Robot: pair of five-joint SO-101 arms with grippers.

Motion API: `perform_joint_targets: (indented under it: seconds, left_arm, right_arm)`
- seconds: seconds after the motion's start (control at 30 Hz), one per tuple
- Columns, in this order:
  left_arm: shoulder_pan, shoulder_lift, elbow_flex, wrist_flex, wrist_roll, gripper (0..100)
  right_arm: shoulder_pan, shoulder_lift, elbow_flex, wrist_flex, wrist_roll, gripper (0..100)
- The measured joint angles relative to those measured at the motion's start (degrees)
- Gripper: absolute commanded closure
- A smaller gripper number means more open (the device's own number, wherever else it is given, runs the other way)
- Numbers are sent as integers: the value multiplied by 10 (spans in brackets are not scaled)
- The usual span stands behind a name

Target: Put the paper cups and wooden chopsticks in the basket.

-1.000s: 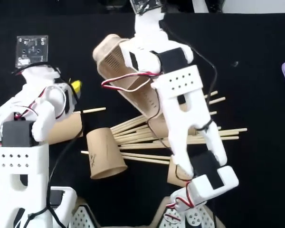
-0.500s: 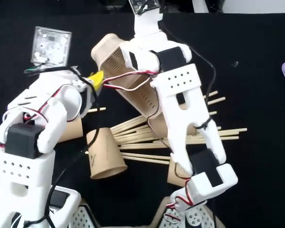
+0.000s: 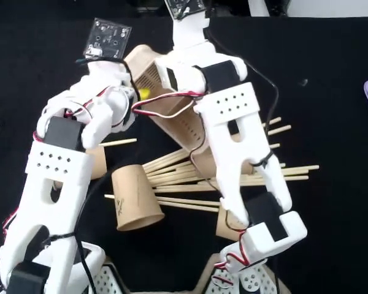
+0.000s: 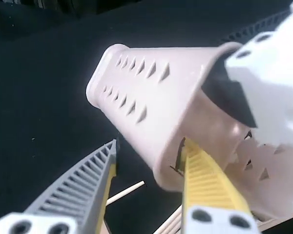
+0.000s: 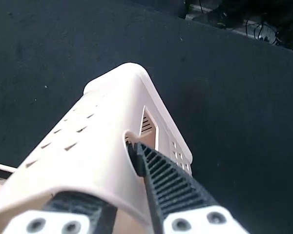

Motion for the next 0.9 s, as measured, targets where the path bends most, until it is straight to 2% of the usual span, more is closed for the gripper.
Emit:
perform_joint_targets:
  seconds: [0.1,0.47,0.6,0.8,0.9]
  left_arm:
    - [0,2,0,-4,0,956]
    - [3,2,0,-5,11,969]
    - [-1,4,0,-12,35,968]
    - [-25,7,0,-24,76,968]
    - [-25,6,0,-26,87,968]
  right_arm:
    - [0,0,0,2,0,988]
    - [-5,-1,-1,7,0,987]
    - [-5,-4,-13,56,0,983]
    - [-6,-57,-14,120,0,830]
    - [-6,-102,-10,122,-4,819]
